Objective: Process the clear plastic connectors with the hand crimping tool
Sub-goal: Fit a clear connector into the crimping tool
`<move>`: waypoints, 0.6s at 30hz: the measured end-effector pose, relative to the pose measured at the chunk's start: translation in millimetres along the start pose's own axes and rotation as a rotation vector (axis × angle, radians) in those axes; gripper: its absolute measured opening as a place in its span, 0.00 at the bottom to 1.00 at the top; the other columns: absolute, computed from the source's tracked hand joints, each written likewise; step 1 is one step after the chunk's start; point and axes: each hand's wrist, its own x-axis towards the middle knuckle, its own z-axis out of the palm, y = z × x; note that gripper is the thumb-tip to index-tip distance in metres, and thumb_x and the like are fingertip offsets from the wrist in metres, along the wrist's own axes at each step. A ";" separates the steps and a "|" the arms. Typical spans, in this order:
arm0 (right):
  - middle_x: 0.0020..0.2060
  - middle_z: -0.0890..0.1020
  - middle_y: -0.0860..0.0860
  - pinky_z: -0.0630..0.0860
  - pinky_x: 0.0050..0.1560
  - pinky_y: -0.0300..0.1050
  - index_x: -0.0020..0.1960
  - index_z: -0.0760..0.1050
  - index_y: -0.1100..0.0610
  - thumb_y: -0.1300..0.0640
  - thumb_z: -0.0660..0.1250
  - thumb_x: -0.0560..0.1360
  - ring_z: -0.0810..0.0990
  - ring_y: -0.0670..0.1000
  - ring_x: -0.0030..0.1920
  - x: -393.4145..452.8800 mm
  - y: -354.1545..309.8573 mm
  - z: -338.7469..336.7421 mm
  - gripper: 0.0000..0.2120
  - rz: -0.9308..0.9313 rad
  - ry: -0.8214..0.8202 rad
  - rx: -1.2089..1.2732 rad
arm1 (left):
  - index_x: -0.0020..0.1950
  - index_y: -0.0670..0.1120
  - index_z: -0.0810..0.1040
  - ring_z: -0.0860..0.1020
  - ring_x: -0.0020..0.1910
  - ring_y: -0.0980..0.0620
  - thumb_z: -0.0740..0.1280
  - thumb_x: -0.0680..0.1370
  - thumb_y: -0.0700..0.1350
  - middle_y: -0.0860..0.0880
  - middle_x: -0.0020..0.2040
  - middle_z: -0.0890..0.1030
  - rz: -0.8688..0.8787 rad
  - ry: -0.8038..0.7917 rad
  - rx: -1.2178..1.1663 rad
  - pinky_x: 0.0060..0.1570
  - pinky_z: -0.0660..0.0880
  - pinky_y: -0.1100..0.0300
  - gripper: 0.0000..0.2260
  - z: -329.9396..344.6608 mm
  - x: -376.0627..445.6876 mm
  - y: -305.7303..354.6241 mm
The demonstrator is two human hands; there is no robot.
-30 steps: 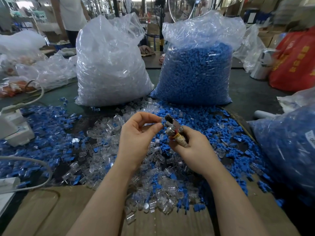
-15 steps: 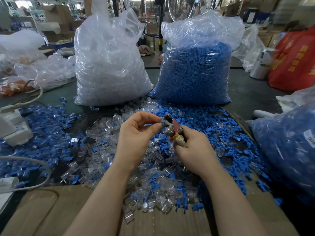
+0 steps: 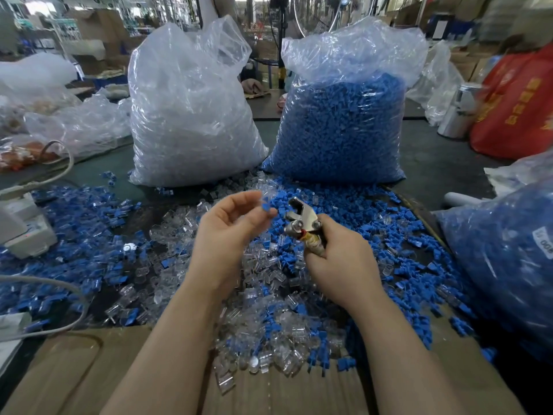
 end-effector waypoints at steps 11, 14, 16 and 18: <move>0.30 0.74 0.44 0.59 0.28 0.42 0.44 0.69 0.45 0.55 0.66 0.73 0.71 0.45 0.30 -1.8 3.9 -0.7 0.07 0.018 0.113 0.047 | 0.58 0.43 0.84 0.78 0.54 0.36 0.69 0.77 0.42 0.37 0.55 0.82 -0.160 0.696 1.368 0.52 0.76 0.44 0.11 -115.5 5.5 19.3; 0.28 0.73 0.44 0.58 0.27 0.41 0.41 0.67 0.45 0.55 0.66 0.73 0.70 0.44 0.29 -2.3 3.4 -0.3 0.08 0.036 0.119 0.041 | 0.59 0.46 0.83 0.77 0.56 0.36 0.70 0.78 0.44 0.38 0.58 0.80 -0.324 0.717 1.470 0.54 0.72 0.45 0.11 -119.7 3.0 18.1; 0.28 0.74 0.44 0.58 0.27 0.40 0.41 0.68 0.45 0.55 0.66 0.73 0.70 0.44 0.29 -1.6 3.2 -0.1 0.08 0.052 0.119 0.036 | 0.60 0.48 0.82 0.76 0.57 0.35 0.70 0.78 0.47 0.37 0.59 0.79 -0.366 0.725 1.544 0.57 0.68 0.46 0.11 -118.0 3.4 20.1; 0.28 0.73 0.44 0.57 0.27 0.40 0.41 0.68 0.46 0.55 0.67 0.73 0.70 0.44 0.28 -0.8 2.6 -0.1 0.08 0.066 0.123 0.022 | 0.62 0.48 0.81 0.75 0.58 0.35 0.69 0.78 0.49 0.37 0.59 0.78 -0.364 0.720 1.634 0.58 0.66 0.46 0.14 -113.0 5.5 22.4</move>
